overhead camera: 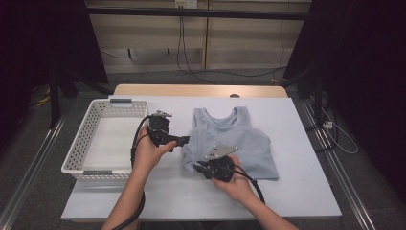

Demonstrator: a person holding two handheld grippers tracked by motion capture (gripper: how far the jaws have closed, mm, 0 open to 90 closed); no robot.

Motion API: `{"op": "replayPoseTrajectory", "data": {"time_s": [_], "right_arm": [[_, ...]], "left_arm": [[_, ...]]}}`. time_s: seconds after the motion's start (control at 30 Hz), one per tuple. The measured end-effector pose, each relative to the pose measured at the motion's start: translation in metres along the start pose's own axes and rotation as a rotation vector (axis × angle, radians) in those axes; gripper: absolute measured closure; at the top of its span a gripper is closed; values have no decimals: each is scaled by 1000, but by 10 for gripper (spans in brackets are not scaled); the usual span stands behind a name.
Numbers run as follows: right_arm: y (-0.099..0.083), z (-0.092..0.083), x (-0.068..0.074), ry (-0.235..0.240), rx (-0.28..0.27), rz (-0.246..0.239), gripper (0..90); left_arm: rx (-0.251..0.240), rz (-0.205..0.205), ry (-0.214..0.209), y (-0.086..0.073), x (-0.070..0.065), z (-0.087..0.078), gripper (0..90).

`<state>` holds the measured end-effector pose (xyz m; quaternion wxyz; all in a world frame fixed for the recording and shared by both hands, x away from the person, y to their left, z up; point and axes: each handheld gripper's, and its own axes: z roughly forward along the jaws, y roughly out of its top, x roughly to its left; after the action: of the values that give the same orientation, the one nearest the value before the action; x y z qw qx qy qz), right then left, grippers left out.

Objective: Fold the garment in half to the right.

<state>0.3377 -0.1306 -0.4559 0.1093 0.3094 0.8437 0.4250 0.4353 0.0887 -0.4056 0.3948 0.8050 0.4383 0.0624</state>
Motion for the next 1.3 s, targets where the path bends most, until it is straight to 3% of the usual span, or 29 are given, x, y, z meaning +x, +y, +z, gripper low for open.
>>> {"op": "replayPoseTrajectory", "data": {"time_s": [0.3,0.5,0.87,1.3], "right_arm": [[-1,-4,7,18,-1,-14,802],[-2,-5,12,37,4,-24,802],[-3,-9,22,77,2,-21,802],[-4,-16,30,100,-8,-38,802]], "left_arm": [[-14,17,4,5,-2,8,64],[-31,-4,17,7,1,10,62],[-4,0,24,7,7,24,75],[-15,14,57,15,12,32,114]]}}
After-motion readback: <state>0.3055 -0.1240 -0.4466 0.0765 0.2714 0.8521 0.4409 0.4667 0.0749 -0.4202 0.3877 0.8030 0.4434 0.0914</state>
